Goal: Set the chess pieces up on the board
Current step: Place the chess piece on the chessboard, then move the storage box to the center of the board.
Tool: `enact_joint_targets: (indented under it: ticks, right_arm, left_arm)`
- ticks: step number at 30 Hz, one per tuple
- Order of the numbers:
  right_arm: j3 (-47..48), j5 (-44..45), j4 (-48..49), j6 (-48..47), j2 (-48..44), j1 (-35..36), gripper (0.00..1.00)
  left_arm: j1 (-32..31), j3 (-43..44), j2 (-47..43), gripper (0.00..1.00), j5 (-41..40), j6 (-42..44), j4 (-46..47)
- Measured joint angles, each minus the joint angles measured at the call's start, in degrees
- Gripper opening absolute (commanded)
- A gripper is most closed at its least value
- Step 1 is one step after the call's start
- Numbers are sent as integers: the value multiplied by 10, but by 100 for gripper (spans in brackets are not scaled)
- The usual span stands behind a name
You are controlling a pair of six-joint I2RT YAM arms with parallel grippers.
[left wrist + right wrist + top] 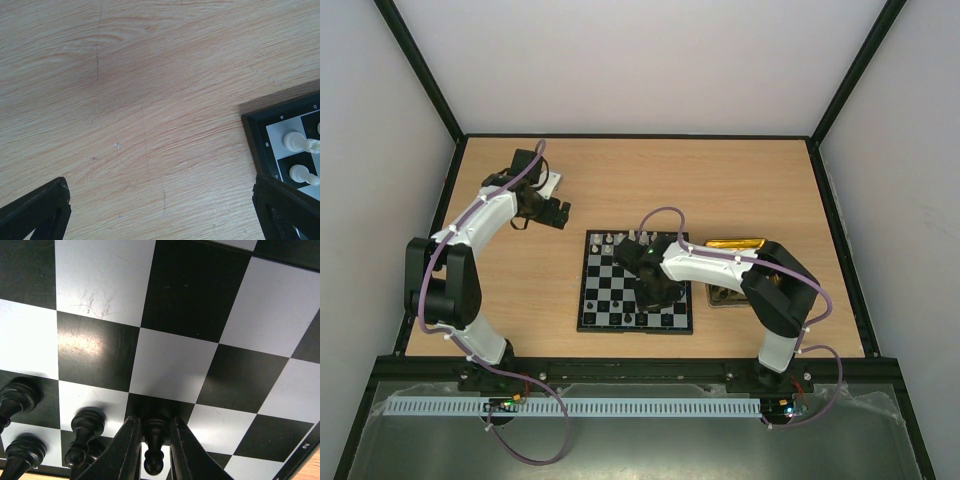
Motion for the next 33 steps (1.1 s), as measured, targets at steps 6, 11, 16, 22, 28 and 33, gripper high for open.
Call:
enact_joint_targets:
  ticks: [6, 11, 16, 22, 28, 33]
  right_arm:
    - [0, -1, -1, 0, 0, 0, 27]
    - [0, -2, -2, 0, 0, 1, 27]
    - [1, -2, -2, 0, 0, 1, 27]
    - [17, 10, -9, -3, 1, 1, 27]
    - [22, 25, -16, -7, 0, -30, 26]
    - [22, 47, -30, -19, -41, -149, 27]
  left_arm:
    - [0, 0, 0, 99, 0, 0, 0]
    - [0, 0, 0, 99, 0, 0, 0]
    - [0, 0, 0, 99, 0, 0, 0]
    - [0, 0, 0, 99, 0, 0, 0]
    - [0, 0, 0, 99, 0, 0, 0]
    - [0, 0, 0, 99, 0, 0, 0]
